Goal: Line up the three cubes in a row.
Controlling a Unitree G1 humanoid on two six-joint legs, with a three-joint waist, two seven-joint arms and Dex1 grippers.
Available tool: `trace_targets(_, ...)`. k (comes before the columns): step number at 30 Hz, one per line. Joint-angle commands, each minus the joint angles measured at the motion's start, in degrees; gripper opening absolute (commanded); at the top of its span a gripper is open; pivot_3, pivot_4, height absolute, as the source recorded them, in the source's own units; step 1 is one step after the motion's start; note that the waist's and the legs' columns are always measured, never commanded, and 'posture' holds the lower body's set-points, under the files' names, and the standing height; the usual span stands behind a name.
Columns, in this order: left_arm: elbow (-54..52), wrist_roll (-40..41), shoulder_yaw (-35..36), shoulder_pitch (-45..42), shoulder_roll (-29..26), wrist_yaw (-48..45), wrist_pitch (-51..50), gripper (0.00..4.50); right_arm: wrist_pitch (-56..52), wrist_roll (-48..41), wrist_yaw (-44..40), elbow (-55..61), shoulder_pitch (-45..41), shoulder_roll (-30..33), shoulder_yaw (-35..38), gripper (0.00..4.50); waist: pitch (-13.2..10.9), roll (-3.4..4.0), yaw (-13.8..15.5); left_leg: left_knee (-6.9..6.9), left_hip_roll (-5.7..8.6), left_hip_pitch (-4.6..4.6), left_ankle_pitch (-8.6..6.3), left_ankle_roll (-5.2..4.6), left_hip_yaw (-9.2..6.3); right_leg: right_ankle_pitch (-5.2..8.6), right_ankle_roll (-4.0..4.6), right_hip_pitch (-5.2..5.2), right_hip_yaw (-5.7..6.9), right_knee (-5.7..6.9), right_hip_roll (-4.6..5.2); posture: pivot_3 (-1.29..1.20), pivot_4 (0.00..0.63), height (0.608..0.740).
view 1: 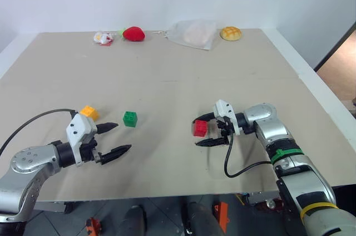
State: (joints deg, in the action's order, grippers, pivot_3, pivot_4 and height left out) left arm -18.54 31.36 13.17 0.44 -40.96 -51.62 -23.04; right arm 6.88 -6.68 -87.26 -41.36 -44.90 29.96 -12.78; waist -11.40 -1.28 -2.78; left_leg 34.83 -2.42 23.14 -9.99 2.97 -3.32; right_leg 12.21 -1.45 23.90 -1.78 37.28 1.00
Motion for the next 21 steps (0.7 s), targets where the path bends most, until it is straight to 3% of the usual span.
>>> trace_targets(1,2.93,0.90,3.71,-2.64,1.03,2.55,0.74,4.50,0.06,-0.84,-2.29,1.17,-1.35,3.81,2.26,4.43,0.00,0.00,0.27,0.02,0.00,0.02,0.00,0.00,0.00,-0.01,0.00,0.00,0.00,0.00,-0.01,0.00,0.150,0.740)
trace_targets(13,9.19,0.25,3.12,-5.25,1.79,3.75,-0.44,4.50,-0.39,-3.82,-3.88,5.57,-4.99,15.73,7.13,4.43,0.00,0.00,0.15,-0.08,-0.03,0.12,-0.01,0.00,0.11,-0.03,-0.06,0.16,-0.11,0.00,-0.04,0.00,0.150,0.740)
trace_targets(17,9.74,-0.67,0.25,-6.58,2.87,4.37,-1.29,4.50,-6.37,-8.28,1.00,7.79,-8.34,13.09,10.43,4.43,-0.01,0.01,-0.07,-0.08,-0.09,0.10,-0.01,0.00,0.18,-0.02,-0.02,0.20,-0.20,0.00,-0.10,0.00,0.150,0.740)
trace_targets(21,10.55,-3.12,-3.14,-7.67,4.57,5.89,-0.94,4.50,-12.10,-12.03,3.82,14.50,-6.52,9.52,12.11,4.43,0.00,0.00,-0.01,-0.05,-0.16,0.06,-0.01,0.00,0.20,-0.11,0.01,0.21,-0.32,0.03,-0.25,0.00,0.150,0.740)
